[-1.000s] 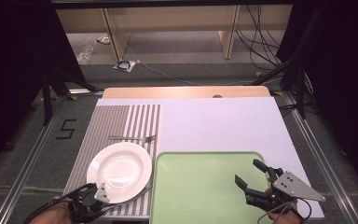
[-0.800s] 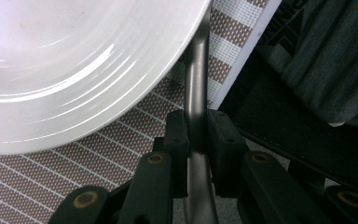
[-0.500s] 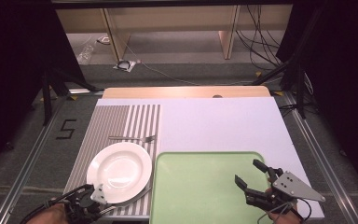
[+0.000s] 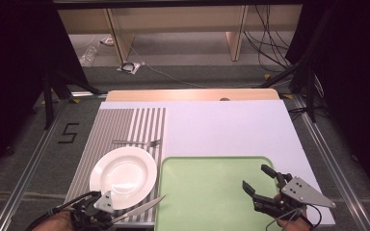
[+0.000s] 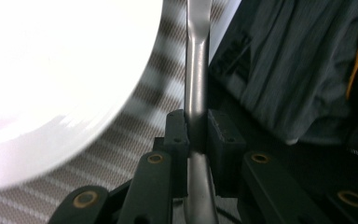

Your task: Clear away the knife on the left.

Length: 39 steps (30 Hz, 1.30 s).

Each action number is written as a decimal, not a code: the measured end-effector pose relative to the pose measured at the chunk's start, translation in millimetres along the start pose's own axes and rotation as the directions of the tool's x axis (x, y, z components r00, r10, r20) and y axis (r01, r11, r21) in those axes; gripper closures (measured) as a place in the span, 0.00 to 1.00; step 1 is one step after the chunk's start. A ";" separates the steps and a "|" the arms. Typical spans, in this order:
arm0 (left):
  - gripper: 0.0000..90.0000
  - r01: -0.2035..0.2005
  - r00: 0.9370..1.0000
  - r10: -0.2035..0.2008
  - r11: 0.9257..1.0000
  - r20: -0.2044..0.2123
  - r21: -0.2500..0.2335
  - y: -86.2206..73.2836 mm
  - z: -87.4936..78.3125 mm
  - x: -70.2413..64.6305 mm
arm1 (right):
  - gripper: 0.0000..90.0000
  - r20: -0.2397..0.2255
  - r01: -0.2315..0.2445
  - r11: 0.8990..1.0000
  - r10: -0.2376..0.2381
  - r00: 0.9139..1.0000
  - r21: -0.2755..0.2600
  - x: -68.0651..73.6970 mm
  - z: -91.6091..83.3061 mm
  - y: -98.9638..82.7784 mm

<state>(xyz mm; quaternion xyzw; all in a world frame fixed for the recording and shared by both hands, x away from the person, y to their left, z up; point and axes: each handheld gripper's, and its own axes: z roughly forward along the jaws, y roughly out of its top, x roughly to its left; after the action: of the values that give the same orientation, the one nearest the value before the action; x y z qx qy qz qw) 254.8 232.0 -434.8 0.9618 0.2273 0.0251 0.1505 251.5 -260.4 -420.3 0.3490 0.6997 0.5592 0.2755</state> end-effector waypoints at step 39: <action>0.87 0.129 0.992 -0.128 0.980 0.018 -0.149 118.1 22.0 -13.9 | 0.24 0.002 -0.003 1.000 0.003 1.000 -0.005 -0.9 0.4 -0.4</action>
<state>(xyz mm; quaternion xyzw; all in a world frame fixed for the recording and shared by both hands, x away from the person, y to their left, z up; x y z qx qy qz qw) 295.6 119.1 -420.0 0.9311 0.2860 0.0285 0.2247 252.3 -260.9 -420.7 0.3499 0.6975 0.5611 0.2763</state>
